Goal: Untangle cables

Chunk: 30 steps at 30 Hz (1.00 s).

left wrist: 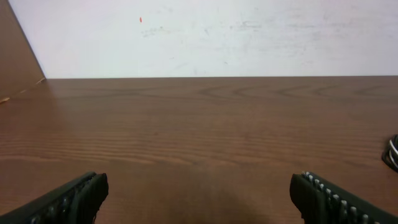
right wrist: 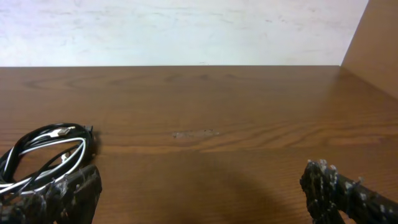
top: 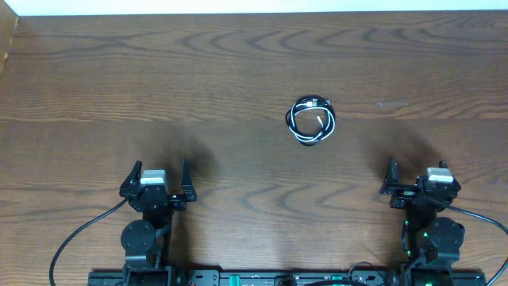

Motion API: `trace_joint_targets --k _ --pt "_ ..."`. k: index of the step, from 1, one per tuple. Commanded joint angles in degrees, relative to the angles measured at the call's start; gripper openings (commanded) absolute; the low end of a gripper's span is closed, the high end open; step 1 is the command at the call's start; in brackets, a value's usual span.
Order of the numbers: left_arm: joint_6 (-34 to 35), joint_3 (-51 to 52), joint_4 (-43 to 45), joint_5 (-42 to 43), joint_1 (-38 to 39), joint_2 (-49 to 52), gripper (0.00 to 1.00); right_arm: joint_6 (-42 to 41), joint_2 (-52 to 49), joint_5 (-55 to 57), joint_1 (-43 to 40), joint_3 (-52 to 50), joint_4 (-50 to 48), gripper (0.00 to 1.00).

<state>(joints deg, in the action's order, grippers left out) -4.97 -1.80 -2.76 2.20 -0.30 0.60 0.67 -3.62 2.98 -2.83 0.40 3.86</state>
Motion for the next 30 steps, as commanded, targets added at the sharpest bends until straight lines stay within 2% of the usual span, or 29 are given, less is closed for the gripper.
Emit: trace_joint_targets --k 1,26,30 --pt "-0.8 1.6 -1.2 -1.4 0.1 0.1 0.98 -0.4 0.3 0.0 -0.2 -0.1 0.2 0.99" --pt "-0.7 1.6 0.3 -1.7 0.1 0.0 0.98 -0.4 0.3 0.0 -0.2 -0.1 0.2 0.99" --pt "-0.3 1.6 0.1 0.4 0.1 0.1 0.98 -0.4 0.3 0.0 -0.2 -0.1 0.2 0.99"
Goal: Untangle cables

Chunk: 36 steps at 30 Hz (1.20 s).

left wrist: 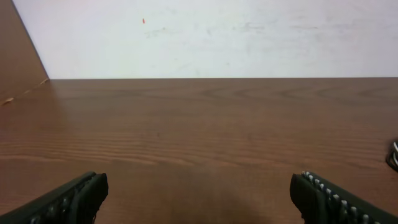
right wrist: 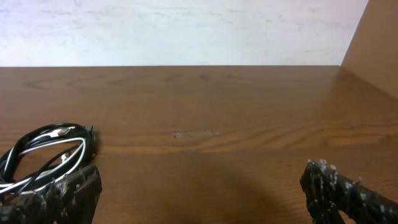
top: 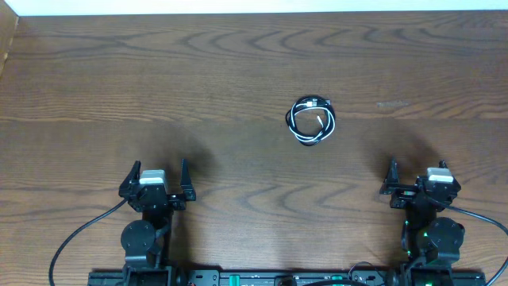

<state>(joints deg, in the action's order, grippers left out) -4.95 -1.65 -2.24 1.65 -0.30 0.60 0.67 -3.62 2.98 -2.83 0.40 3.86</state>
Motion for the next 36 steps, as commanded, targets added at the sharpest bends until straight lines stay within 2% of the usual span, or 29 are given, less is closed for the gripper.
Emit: trace_joint_targets --k 1,7,13,16,22,26,31,34,36 --pt "-0.4 1.4 -0.5 1.8 0.1 0.1 0.98 -0.4 0.3 0.0 -0.2 -0.1 0.2 0.99" --pt "-0.4 -1.4 -5.3 1.8 0.1 0.9 0.98 -0.4 0.3 0.0 -0.2 -0.1 0.2 0.99" --pt "-0.1 -12.1 -14.6 2.5 0.1 5.3 0.98 -0.4 0.3 0.0 -0.2 -0.1 0.2 0.99" --pt "3.9 -19.3 -17.3 2.7 0.1 11.7 0.98 -0.4 0.3 -3.5 -0.2 -0.1 -0.1 0.99" --pt "4.8 -25.3 -17.5 5.9 0.1 20.1 0.98 -0.4 0.3 -5.6 -0.2 -0.1 0.1 0.99" --pt "4.8 -31.5 -21.7 6.0 0.1 26.6 0.98 -1.2 0.3 -5.6 -0.2 0.4 -2.4 0.99" --pt "4.6 -38.8 -27.3 6.8 0.1 31.6 0.98 -6.1 0.3 -5.6 -0.2 6.2 0.4 0.99" --pt "4.3 -41.6 -27.7 7.5 0.1 33.1 0.98 -6.4 0.3 -6.1 -0.2 12.6 6.0 0.99" --pt "1.5 -42.3 -27.2 10.5 0.1 33.3 0.98 -6.4 -0.2 -6.1 -0.2 18.0 10.7 0.99"
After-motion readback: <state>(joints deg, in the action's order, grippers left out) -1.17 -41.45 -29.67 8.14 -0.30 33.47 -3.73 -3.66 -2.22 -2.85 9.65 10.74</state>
